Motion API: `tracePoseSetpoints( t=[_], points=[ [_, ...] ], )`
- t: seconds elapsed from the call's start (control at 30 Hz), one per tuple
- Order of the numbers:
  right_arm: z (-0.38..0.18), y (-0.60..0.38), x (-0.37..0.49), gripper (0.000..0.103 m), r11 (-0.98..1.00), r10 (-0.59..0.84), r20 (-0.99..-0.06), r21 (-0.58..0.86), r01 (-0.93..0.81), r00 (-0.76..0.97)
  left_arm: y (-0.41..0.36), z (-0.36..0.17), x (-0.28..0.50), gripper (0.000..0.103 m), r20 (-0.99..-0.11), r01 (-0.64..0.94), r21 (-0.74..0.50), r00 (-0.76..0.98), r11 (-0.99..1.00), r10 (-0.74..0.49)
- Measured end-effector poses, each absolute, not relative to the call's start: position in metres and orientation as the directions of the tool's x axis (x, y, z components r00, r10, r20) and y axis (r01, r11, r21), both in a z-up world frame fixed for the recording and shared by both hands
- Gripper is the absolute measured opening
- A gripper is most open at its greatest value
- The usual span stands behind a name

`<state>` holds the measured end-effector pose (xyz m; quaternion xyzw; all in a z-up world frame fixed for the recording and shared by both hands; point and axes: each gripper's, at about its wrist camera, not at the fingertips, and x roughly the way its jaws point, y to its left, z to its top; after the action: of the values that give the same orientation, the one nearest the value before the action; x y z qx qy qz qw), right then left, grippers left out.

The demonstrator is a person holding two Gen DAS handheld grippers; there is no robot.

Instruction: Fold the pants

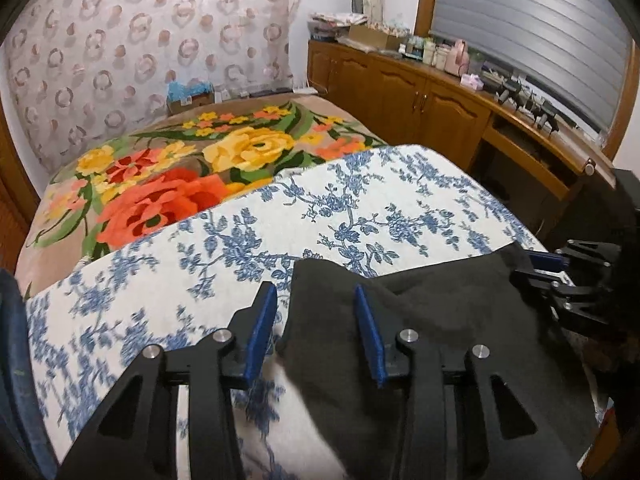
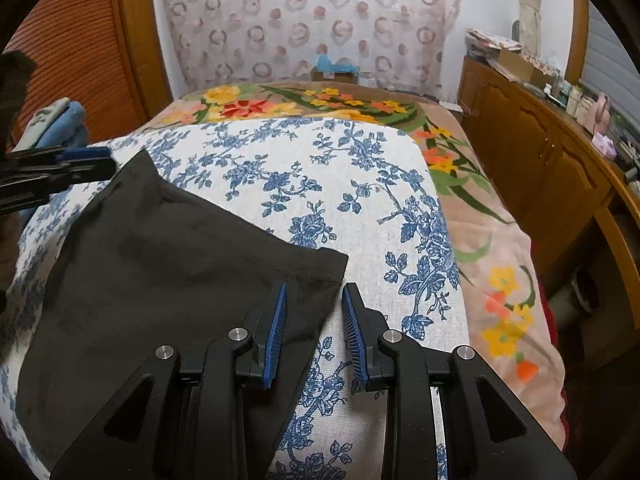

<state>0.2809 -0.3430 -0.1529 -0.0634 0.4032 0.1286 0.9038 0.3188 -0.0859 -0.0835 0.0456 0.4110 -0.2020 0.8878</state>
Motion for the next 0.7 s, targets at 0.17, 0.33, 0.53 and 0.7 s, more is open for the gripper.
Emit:
tracePoseSetpoints(
  t=[0.17, 0.33, 0.53, 0.7],
  points=[
    [-0.150, -0.344, 0.280, 0.028, 0.959, 0.178, -0.745, -0.015, -0.283, 0.643, -0.089, -0.090, 0.327, 0.009, -0.764, 0.409, -0.097, 0.554, 0.907, -0.332],
    [-0.149, -0.343, 0.279, 0.028, 0.959, 0.177, -0.745, -0.015, -0.282, 0.643, -0.080, -0.077, 0.322, 0.003, -0.723, 0.396, -0.114, 0.596, 0.911, -0.350],
    [-0.151, -0.341, 0.279, 0.028, 0.959, 0.156, -0.743, -0.044, -0.280, 0.651, -0.077, -0.070, 0.317, 0.006, -0.714, 0.401, -0.095, 0.610, 0.911, -0.343],
    [-0.151, -0.341, 0.279, 0.028, 0.960, 0.162, -0.743, -0.034, -0.279, 0.649, -0.081, -0.062, 0.298, 0.026, -0.716, 0.407, -0.053, 0.621, 0.912, -0.319]
  ],
)
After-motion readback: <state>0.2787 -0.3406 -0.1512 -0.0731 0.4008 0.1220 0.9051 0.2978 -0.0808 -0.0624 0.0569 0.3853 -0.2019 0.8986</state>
